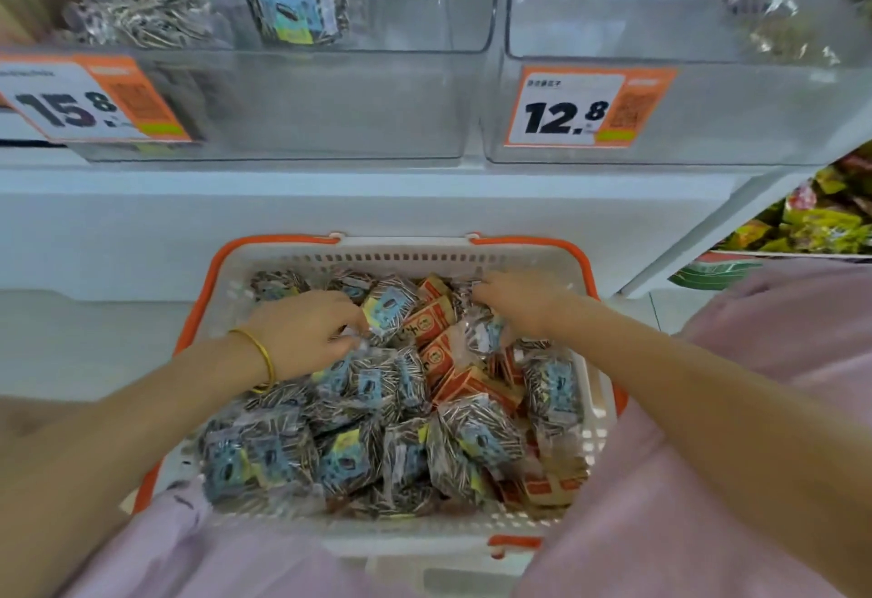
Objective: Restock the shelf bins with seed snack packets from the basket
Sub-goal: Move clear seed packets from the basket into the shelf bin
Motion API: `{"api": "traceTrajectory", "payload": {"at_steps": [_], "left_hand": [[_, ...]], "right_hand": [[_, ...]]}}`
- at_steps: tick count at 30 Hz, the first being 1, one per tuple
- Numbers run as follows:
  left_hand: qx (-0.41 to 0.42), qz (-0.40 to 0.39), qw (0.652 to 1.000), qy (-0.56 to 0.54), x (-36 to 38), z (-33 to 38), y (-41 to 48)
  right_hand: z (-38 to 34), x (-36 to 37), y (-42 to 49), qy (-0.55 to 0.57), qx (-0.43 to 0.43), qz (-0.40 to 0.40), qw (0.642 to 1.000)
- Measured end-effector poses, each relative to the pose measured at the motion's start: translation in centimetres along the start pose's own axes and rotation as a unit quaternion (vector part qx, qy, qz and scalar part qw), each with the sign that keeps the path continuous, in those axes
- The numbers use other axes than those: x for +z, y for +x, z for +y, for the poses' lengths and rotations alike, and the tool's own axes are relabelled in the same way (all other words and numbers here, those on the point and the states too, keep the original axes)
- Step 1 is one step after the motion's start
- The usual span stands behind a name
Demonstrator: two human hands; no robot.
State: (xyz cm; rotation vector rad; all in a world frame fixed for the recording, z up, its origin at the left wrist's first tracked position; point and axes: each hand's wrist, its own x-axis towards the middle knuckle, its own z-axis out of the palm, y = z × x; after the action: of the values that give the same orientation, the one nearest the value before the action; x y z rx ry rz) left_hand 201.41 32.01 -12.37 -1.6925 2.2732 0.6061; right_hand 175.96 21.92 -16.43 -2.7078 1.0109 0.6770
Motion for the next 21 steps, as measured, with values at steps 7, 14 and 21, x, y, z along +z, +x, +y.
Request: {"api": "traceTrajectory", "payload": {"at_steps": [7,14,21], "left_hand": [[-0.122,0.004,0.887,-0.446,-1.1,1.8,0.3],[-0.110,0.062,0.753,-0.646,-1.5,2.7,0.8],[-0.120,0.049,0.759,-0.638,-0.9,2.6,1.3]], "right_hand": [[-2.4,-3.7,-0.3,0.528,0.026,0.002,0.849],[-4.0,-5.3,-2.0,0.640,0.037,-0.038,0.767],[0.0,1.6,-2.4,0.045,0.124,-0.233,0.963]]}}
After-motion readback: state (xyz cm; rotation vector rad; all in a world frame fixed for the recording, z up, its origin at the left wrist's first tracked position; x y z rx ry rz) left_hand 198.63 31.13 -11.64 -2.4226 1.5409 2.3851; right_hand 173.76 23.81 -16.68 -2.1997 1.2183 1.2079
